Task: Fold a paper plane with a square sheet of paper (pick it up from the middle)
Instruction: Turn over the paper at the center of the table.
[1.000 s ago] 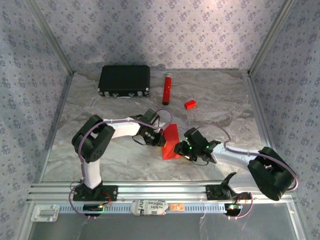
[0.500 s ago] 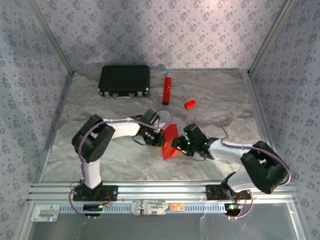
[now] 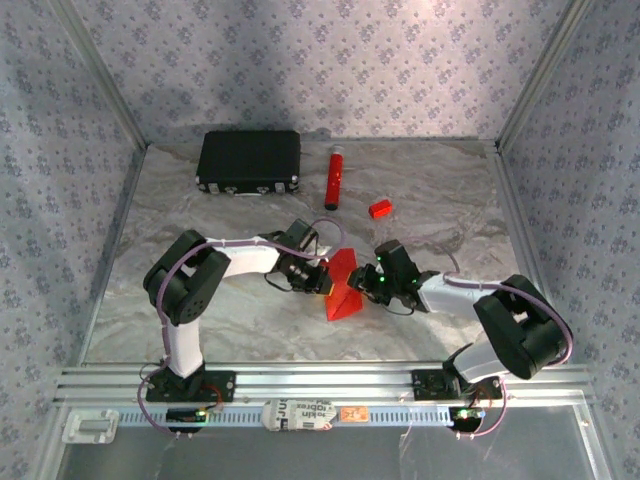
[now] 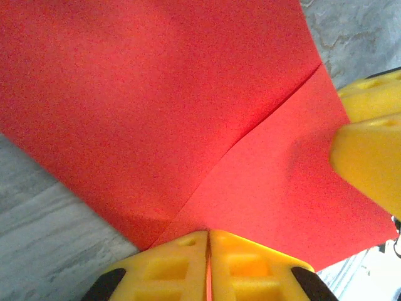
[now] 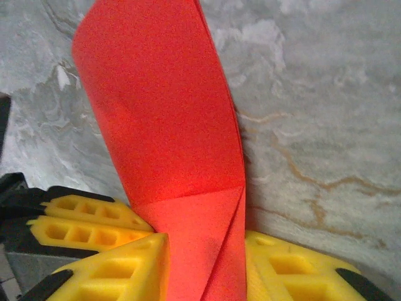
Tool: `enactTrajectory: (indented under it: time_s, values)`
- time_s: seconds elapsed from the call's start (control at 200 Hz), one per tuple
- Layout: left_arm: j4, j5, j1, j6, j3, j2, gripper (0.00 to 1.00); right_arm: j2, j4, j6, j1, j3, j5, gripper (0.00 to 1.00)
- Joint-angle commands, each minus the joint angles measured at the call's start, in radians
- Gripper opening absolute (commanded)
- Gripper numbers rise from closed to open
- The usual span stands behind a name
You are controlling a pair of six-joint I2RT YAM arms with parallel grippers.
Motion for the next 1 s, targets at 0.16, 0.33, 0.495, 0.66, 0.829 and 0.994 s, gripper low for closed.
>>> enactTrajectory:
  time_s: [0.16,0.33,0.495,0.66,0.829,0.994]
  values:
    - [-0.006,0.018,0.005,-0.012,-0.018,0.007,0.09,0.022,0.086,-0.017,-0.030,-0.024,-0.026,0.30]
    - [0.001,0.018,0.008,-0.019,-0.028,0.004,0.09,0.036,0.105,-0.028,-0.044,-0.028,-0.045,0.27]
    - [0.020,0.012,0.008,-0.034,-0.039,-0.002,0.09,0.054,0.115,-0.038,-0.051,-0.033,-0.057,0.23]
    - [0.023,0.012,0.008,-0.043,-0.041,-0.009,0.10,0.059,0.144,-0.038,-0.057,-0.047,-0.066,0.18]
    - [0.054,-0.009,0.008,-0.082,-0.060,-0.060,0.19,0.049,0.157,-0.039,-0.060,-0.055,-0.072,0.12]
    - [0.092,-0.064,0.008,-0.130,-0.088,-0.163,0.29,0.028,0.160,-0.047,-0.061,-0.053,-0.077,0.09]
